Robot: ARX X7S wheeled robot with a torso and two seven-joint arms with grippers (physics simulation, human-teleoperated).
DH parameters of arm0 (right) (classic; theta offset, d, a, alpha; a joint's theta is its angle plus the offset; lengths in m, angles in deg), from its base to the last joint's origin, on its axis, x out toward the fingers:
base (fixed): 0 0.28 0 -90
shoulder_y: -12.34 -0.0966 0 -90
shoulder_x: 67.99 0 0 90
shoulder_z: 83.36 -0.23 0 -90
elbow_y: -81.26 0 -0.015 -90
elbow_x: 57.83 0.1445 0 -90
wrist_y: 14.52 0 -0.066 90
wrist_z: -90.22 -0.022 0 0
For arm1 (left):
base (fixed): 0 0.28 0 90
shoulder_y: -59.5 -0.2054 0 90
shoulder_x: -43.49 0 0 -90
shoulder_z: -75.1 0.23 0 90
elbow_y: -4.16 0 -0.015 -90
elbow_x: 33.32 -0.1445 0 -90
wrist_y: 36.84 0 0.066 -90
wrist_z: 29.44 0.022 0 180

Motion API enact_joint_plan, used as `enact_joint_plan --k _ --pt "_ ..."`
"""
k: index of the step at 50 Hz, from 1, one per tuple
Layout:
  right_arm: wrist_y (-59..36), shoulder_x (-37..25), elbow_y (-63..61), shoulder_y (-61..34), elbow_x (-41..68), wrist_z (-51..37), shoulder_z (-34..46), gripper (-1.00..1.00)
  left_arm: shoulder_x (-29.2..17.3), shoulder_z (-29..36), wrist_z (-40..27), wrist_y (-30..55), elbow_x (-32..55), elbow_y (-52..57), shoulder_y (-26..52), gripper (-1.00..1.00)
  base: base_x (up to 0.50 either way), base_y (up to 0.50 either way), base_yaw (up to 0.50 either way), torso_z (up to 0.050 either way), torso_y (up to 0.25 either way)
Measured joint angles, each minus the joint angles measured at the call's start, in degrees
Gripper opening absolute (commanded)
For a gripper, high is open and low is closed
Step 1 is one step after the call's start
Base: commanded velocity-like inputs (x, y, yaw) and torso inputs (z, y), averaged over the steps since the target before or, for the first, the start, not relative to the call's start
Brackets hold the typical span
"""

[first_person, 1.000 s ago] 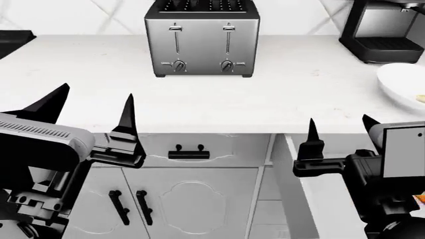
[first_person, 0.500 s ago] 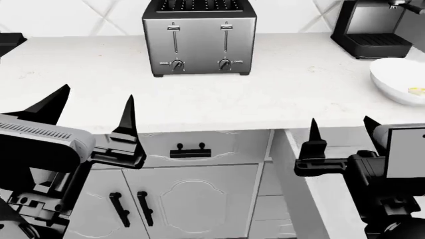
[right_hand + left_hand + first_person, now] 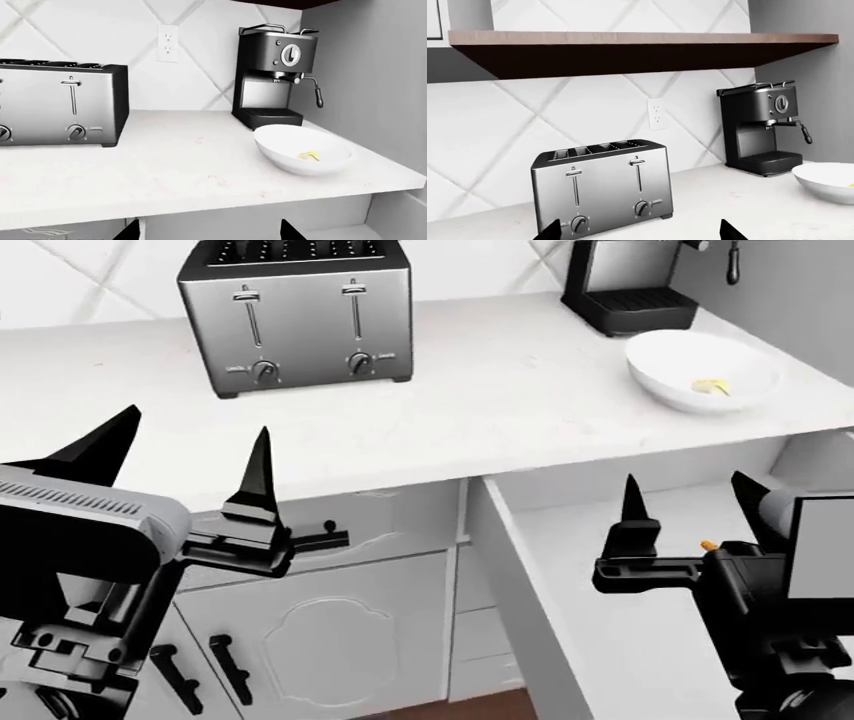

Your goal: Place the bar in the bowl and close the drawer.

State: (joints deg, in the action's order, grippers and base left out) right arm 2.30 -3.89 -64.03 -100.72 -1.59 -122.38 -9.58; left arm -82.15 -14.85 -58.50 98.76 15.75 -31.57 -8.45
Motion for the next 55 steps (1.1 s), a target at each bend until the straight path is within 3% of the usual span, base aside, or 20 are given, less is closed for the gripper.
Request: enact_joint_plan --k 55 --pt "4.1 -1.8 0.9 1.9 3.1 -2.2 0.0 1.0 -0.9 2.1 -0.3 -2.1 -0.7 -0.9 -0.9 1.0 -0.09 0.03 -0.5 0.0 0.0"
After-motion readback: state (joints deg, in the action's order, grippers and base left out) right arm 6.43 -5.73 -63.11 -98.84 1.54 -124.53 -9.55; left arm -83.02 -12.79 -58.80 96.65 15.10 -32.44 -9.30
